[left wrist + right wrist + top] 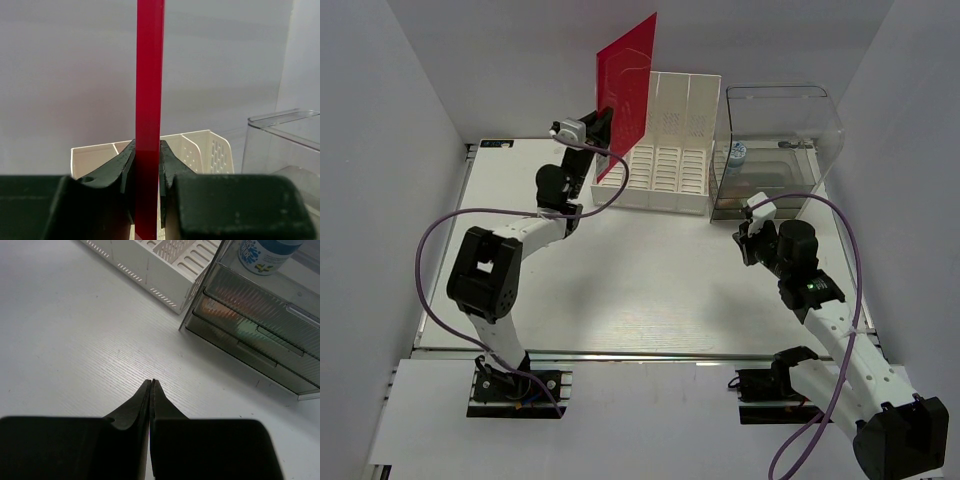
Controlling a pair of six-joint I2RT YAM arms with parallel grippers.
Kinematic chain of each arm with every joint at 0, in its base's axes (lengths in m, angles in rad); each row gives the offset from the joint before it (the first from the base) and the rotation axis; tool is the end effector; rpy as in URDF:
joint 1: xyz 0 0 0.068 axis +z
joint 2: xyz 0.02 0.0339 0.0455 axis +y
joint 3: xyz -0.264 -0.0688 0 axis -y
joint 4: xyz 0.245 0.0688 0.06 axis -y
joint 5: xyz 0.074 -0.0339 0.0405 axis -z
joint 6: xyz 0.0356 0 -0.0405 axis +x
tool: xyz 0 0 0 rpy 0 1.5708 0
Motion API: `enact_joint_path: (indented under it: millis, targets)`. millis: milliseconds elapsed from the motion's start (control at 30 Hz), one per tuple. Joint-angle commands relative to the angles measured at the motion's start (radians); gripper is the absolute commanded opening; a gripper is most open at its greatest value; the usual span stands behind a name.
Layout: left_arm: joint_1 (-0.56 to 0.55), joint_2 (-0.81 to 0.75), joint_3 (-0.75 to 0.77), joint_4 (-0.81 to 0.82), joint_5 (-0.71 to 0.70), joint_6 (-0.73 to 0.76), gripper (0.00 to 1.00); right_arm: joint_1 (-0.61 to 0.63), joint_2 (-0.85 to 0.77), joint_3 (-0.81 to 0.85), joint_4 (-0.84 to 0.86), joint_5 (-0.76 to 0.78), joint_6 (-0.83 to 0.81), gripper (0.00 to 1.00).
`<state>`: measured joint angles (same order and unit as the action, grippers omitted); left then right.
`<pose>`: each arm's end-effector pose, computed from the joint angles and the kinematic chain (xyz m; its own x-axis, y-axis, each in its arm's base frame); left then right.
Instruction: Organize the desk
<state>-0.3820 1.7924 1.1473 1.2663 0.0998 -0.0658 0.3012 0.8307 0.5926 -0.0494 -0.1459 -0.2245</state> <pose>0.3688 -0.1520 0.3354 0.5096 -0.2752 -0.8152 0.4806 0.8769 0.0044 0.1885 0.0640 0.2780 -0.1690 -0.2831 -0.9441 -0.4762 0.8621 -0.1733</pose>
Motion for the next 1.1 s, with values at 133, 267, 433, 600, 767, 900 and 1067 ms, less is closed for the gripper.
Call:
enact_joint_path:
  millis: [133, 267, 433, 600, 767, 900, 1067]
  targets:
    - [-0.015, 0.036, 0.061, 0.139, -0.043, 0.018, 0.00, -0.002, -0.001, 0.006, 0.037, -0.027, -0.015, 0.00]
    - [-0.015, 0.096, 0.086, 0.174, -0.048, 0.008, 0.00, -0.004, 0.005, 0.006, 0.037, -0.021, -0.021, 0.00]
    - [-0.015, 0.171, 0.123, 0.264, -0.038, -0.009, 0.00, -0.004, 0.024, 0.007, 0.037, -0.027, -0.024, 0.00]
    - [-0.015, 0.254, 0.169, 0.309, -0.046, -0.006, 0.00, -0.002, 0.041, 0.012, 0.034, -0.034, -0.029, 0.00]
    - [-0.015, 0.315, 0.241, 0.318, -0.052, -0.008, 0.00, -0.004, 0.047, 0.013, 0.029, -0.035, -0.032, 0.00]
    - [-0.015, 0.358, 0.276, 0.341, -0.046, -0.008, 0.00, -0.005, 0.051, 0.015, 0.026, -0.035, -0.033, 0.00]
    - [-0.015, 0.386, 0.273, 0.416, -0.043, -0.029, 0.00, -0.005, 0.059, 0.016, 0.026, -0.035, -0.036, 0.00]
